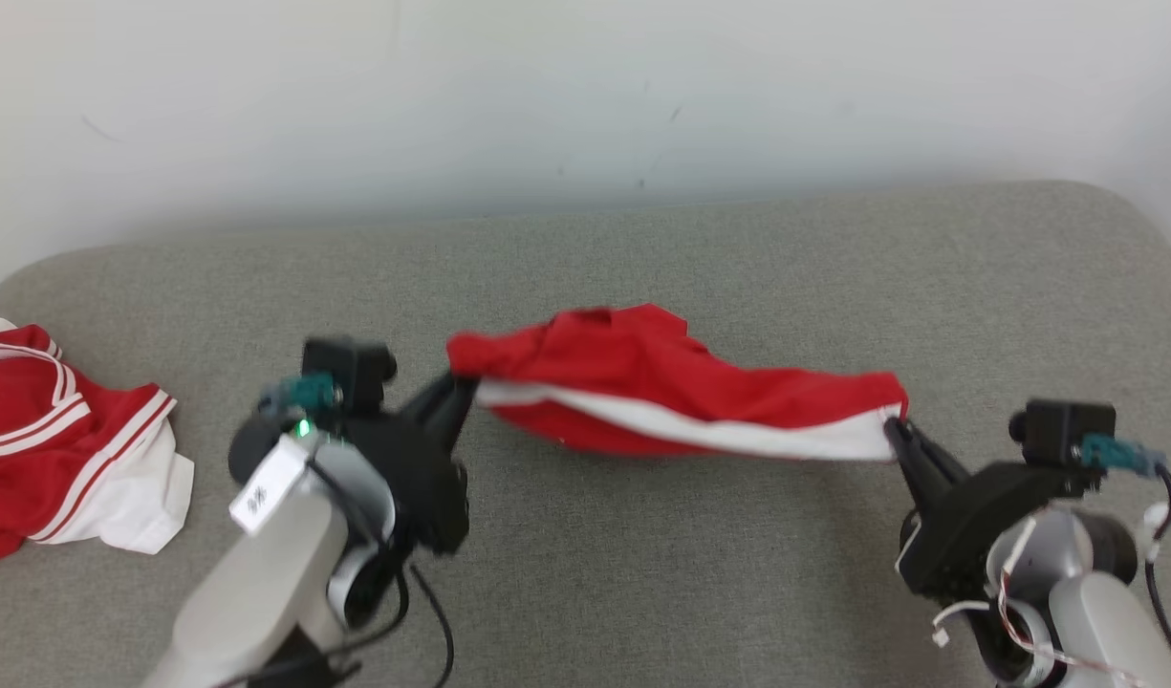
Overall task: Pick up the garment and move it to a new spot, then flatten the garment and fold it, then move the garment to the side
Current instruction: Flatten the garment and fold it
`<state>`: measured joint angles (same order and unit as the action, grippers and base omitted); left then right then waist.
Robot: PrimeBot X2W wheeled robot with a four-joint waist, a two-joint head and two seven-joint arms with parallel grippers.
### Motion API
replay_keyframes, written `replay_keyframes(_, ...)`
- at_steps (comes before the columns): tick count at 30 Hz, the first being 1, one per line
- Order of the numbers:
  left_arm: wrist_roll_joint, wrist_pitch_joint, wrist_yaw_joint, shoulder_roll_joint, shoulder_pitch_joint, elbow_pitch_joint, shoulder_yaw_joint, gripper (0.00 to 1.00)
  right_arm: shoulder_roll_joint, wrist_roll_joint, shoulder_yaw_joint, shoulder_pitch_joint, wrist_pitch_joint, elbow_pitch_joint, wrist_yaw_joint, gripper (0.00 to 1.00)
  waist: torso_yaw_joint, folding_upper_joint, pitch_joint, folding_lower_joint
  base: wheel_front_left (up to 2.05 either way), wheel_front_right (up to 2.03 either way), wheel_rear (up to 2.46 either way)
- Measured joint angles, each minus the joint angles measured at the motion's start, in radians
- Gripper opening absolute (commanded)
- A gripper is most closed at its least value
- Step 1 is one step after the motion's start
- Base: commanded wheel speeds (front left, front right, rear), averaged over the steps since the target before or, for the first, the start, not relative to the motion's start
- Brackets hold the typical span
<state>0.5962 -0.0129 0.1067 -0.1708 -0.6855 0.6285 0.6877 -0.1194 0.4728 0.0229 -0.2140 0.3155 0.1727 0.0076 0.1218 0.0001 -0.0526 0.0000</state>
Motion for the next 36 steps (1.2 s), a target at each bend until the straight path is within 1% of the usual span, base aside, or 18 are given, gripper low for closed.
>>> replay_keyframes(3,0.013,0.005,0.0,-0.012,0.083,-0.022,-0.004,0.0,0.038,0.076,-0.025,0.058,-0.009,-0.045,0.0,0.0,0.0,0.0,0.006,0.0,0.0,0.0,0.0)
replay_keyframes(5,0.047,0.016,0.0,-0.021,0.123,-0.055,-0.026,0.0,0.056,0.133,-0.052,0.082,-0.021,-0.096,0.002,0.0,0.002,0.0,0.008,0.0,0.0,0.0,0.0)
replay_keyframes(8,0.103,0.044,0.001,-0.021,0.15,-0.141,-0.065,0.0,0.06,0.23,-0.102,0.089,-0.046,-0.187,0.02,0.0,0.002,0.0,0.012,0.0,0.0,0.0,0.0)
replay_keyframes(9,0.121,0.049,0.007,-0.021,0.153,-0.17,-0.072,0.0,0.06,0.257,-0.114,0.089,-0.054,-0.224,0.027,0.0,0.002,0.0,0.015,0.0,0.0,0.0,0.0)
replay_keyframes(11,0.139,0.059,0.008,-0.024,0.154,-0.23,-0.086,0.0,0.063,0.31,-0.138,0.088,-0.074,-0.299,0.04,0.0,0.001,0.0,0.02,0.0,0.0,0.0,0.0)
replay_keyframes(14,0.183,0.063,0.012,-0.043,0.179,-0.328,-0.098,0.0,0.065,0.382,-0.154,0.085,-0.088,-0.402,0.051,0.0,0.0,0.0,0.034,0.0,0.0,0.0,0.0)
replay_keyframes(18,0.205,0.045,0.017,-0.077,0.232,-0.469,-0.095,0.0,0.067,0.411,-0.139,0.088,-0.086,-0.523,0.054,0.0,0.001,0.0,0.054,-0.0001,0.0,0.0,0.0)
replay_keyframes(21,0.206,0.02,0.016,-0.1,0.255,-0.559,-0.093,0.0,0.067,0.426,-0.119,0.098,-0.066,-0.569,0.049,0.0,0.005,-0.0001,0.057,-0.0002,0.0,0.0,0.0)
replay_keyframes(22,0.212,0.008,0.015,-0.103,0.262,-0.58,-0.093,0.0,0.066,0.425,-0.109,0.106,-0.049,-0.563,0.042,0.0,0.006,-0.0003,0.054,-0.0002,0.0,0.0,0.0)
replay_keyframes(24,0.222,-0.022,-0.015,-0.106,0.275,-0.591,-0.091,0.0,0.066,0.411,-0.087,0.113,-0.024,-0.522,0.021,0.0,0.008,-0.0002,0.045,-0.0001,0.0,0.0,0.0)
replay_keyframes(26,0.223,-0.054,-0.038,-0.116,0.282,-0.584,-0.089,0.0,0.066,0.4,-0.06,0.102,0.007,-0.453,0.014,0.0,0.01,-0.0002,0.032,-0.0001,0.0,0.0,0.0)
replay_keyframes(29,0.223,-0.095,-0.072,-0.105,0.271,-0.532,-0.089,0.0,0.06,0.378,-0.03,0.015,0.039,-0.321,-0.001,0.0,0.014,-0.0002,0.004,-0.0001,0.0,0.0,0.0)
replay_keyframes(32,0.22,-0.118,-0.109,-0.072,0.177,-0.446,-0.105,0.0,0.061,0.364,-0.023,-0.172,0.045,-0.192,-0.019,0.0,0.018,-0.0001,-0.031,0.0001,0.0,0.0,0.0)
replay_keyframes(34,0.207,-0.113,-0.131,-0.05,0.059,-0.388,-0.148,0.0,0.061,0.344,-0.031,-0.353,0.02,-0.104,-0.032,0.0,0.022,0.0001,-0.055,0.0003,0.0,0.0,0.0)
replay_keyframes(36,0.156,-0.091,-0.145,-0.032,-0.091,-0.349,-0.173,0.0,0.061,0.319,-0.067,-0.53,-0.029,-0.061,-0.039,0.0,0.027,0.0001,-0.077,0.0004,0.0,0.0,0.0)
